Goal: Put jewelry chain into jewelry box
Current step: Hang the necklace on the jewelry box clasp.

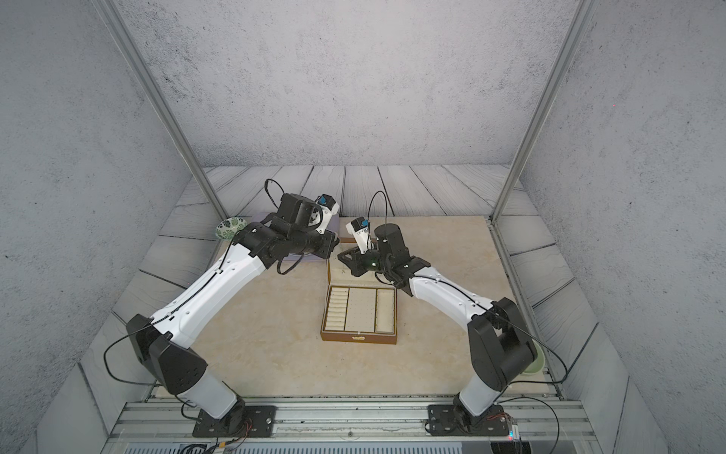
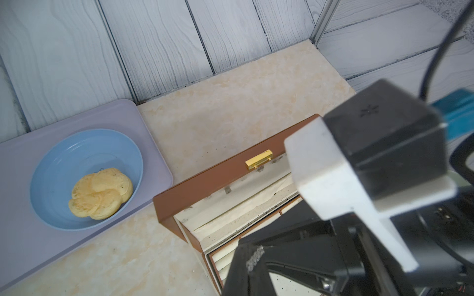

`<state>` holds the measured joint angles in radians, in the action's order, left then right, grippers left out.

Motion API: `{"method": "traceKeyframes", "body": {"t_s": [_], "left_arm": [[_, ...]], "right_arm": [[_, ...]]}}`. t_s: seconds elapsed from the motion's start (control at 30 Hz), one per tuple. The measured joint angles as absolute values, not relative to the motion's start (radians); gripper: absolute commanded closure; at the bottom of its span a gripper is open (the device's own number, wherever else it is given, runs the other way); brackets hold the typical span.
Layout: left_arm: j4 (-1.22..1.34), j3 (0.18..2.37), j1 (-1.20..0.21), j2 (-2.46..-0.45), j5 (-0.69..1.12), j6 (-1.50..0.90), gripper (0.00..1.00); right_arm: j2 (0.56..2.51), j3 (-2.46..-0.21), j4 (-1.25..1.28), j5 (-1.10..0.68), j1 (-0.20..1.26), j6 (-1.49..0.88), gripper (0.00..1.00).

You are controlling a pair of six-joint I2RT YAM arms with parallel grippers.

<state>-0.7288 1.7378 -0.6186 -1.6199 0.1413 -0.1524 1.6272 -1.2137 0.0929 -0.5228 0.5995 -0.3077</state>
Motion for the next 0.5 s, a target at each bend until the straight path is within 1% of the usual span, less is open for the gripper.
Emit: {"method": "traceKeyframes", "body": {"t_s": [0.5], "left_arm": [[-0.756, 1.748, -0.626, -1.609, 0.135, -0.147, 1.0]], "right_arm": [[1.627, -1.214, 0.132, -0.533, 0.609, -0.322, 0.8]]}}
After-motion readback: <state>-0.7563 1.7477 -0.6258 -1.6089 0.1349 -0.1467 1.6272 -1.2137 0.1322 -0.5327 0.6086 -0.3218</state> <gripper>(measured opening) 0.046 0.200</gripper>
